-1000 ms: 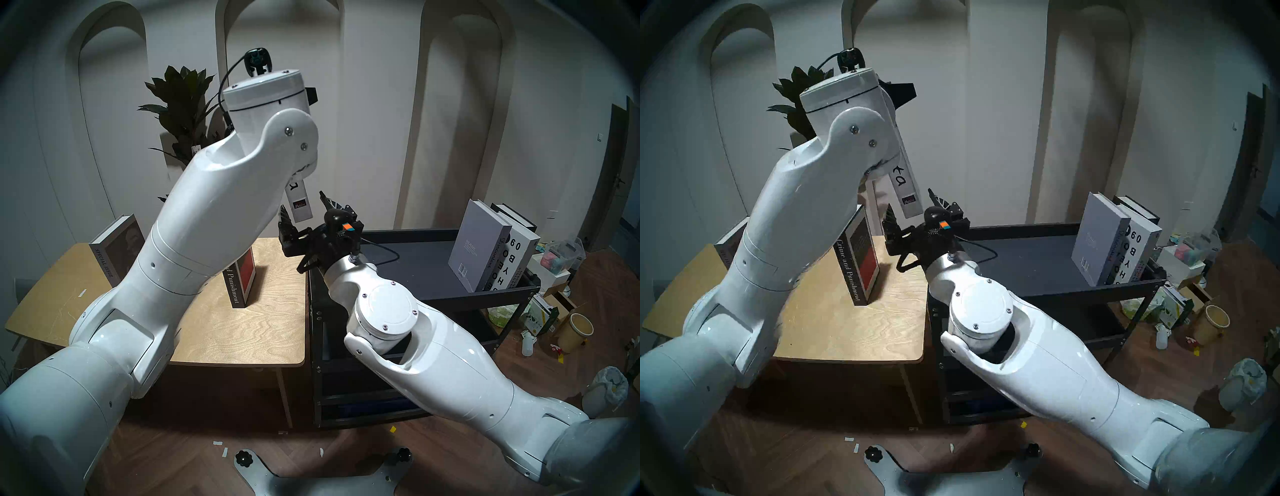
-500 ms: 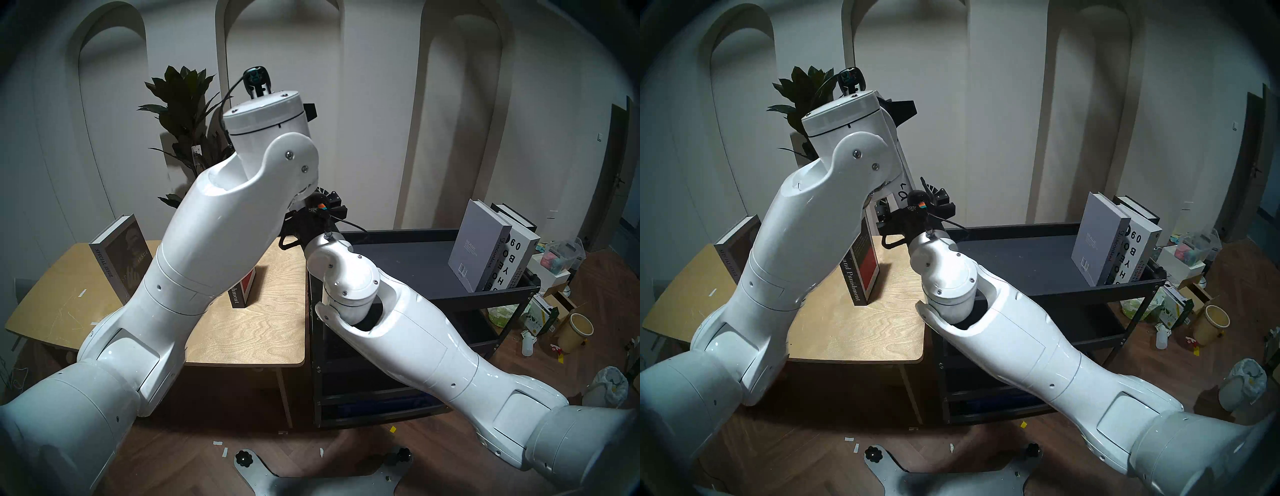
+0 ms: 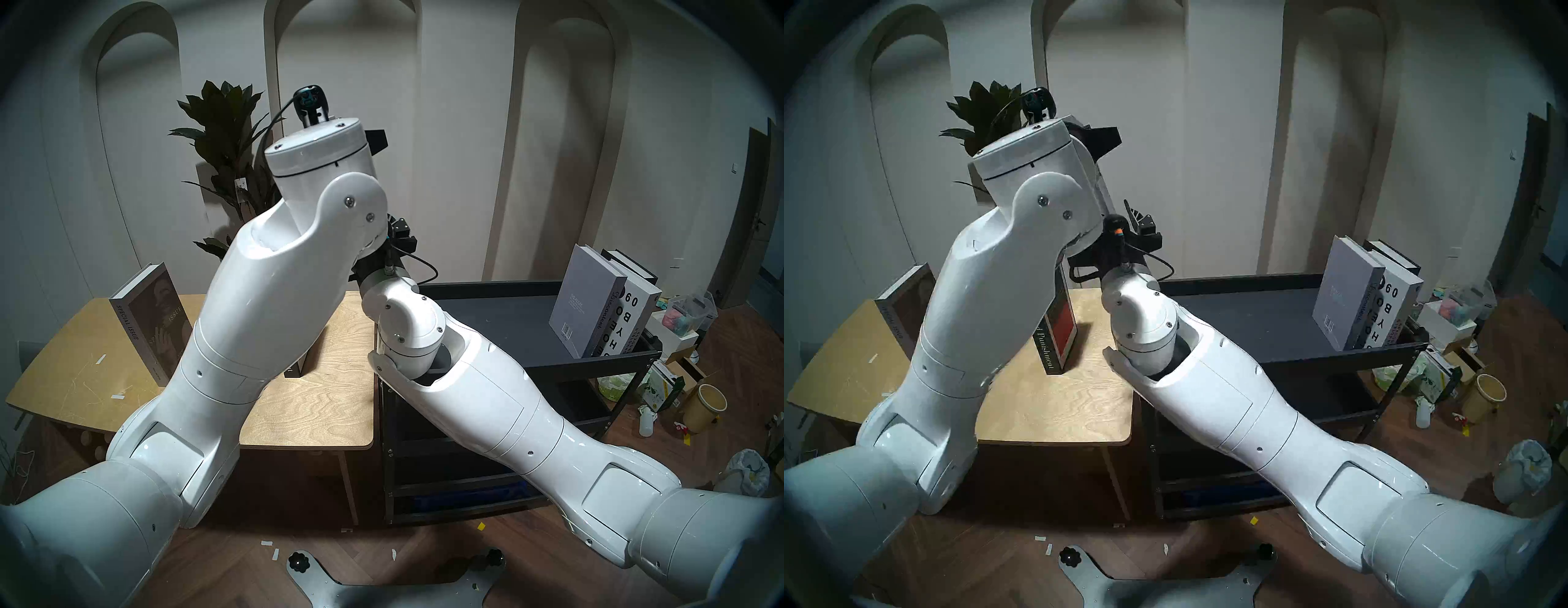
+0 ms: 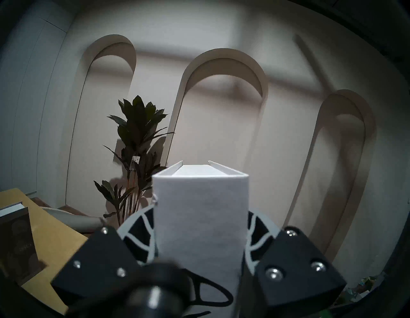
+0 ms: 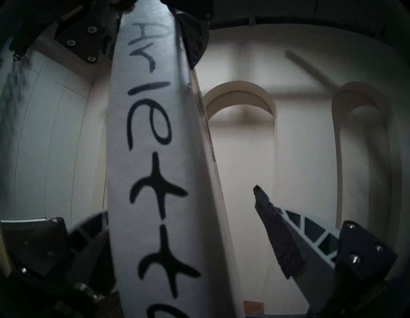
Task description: Move the books from the display table onto the shelf, standing them upright with spines facing out and tallest at one end
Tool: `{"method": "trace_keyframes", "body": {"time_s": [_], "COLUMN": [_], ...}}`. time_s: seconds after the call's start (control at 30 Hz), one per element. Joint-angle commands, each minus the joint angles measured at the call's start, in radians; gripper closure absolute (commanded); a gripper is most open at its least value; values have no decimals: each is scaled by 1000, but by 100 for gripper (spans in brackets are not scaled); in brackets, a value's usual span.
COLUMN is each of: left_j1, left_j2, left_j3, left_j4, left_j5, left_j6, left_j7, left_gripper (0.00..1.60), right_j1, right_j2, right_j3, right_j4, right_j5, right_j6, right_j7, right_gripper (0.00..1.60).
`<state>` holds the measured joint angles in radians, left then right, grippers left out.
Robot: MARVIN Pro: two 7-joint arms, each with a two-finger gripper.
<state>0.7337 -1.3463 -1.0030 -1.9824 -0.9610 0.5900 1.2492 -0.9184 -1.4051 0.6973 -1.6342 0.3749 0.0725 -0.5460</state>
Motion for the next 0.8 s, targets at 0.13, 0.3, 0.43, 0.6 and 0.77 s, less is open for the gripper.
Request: {"method": "trace_keyframes", "body": {"time_s": [0.13, 0.3, 0.43, 0.6, 0.77], "left_j1": [53, 71, 50, 2, -56], "left_j2": [-64, -128, -168, -209, -219], "left_j3": [-6, -1, -3, -28, -69], "left_j4": [-80, -119, -152, -208, -288], "left_j5": [64, 43, 37, 7, 3], "left_j6": [-41, -70, -82, -87, -91], "left_j7": [114, 135, 120, 90, 76], "left_gripper": [160, 0, 0, 0, 0], "right_j1": [-57, -49, -21, 5, 27], "right_j2": [30, 41, 48, 77, 103], "right_j3": [-14, 3, 27, 41, 70], "right_j4": [-126, -128, -92, -41, 26], "right_j5": [-16, -19, -18, -27, -19], "right_j6": [-52, -37, -33, -38, -42], "right_j7": [-16, -24, -20, 0, 20], "right_gripper": [160, 160, 160, 160, 160]}}
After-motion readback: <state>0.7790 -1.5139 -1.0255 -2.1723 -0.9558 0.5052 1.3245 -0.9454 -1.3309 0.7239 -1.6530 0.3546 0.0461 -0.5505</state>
